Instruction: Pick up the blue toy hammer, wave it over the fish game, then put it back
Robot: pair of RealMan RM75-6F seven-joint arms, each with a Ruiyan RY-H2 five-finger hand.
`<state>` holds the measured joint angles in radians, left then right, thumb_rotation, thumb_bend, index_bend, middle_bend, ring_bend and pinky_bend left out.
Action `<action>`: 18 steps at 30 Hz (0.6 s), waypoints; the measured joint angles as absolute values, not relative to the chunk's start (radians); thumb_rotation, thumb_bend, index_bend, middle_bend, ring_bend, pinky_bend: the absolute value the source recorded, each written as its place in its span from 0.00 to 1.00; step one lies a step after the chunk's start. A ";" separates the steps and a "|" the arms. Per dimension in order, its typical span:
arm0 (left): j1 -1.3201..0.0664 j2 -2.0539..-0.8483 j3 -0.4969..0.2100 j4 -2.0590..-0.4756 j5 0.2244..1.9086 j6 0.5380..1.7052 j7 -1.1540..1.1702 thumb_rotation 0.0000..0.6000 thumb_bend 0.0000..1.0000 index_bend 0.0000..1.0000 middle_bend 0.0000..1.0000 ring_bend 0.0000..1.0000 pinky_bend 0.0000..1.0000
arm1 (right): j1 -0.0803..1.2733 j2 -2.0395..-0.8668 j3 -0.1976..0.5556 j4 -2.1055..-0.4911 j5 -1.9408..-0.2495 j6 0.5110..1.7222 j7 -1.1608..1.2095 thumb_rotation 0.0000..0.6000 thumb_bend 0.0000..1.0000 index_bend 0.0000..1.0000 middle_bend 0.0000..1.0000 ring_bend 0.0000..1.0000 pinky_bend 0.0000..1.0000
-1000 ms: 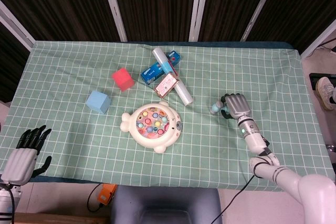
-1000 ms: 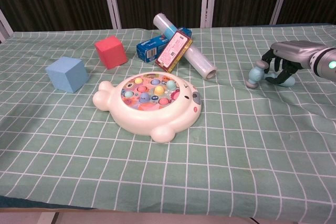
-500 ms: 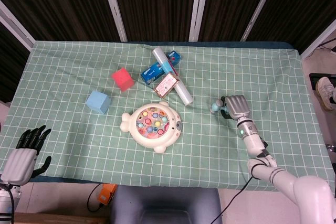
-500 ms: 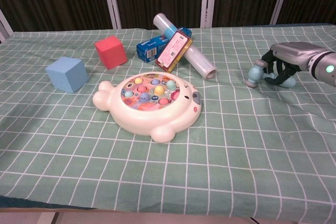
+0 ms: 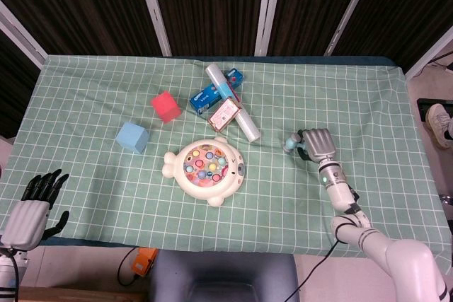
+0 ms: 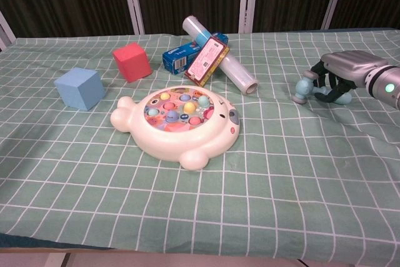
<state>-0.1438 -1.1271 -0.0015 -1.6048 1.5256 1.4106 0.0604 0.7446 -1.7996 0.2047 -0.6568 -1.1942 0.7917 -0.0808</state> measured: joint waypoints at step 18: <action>-0.134 -1.116 -0.001 -1.607 1.537 1.434 0.031 1.00 0.42 0.00 0.00 0.00 0.06 | 0.719 -1.549 0.235 -1.174 -1.260 0.978 -0.198 1.00 0.55 1.00 0.76 0.81 0.85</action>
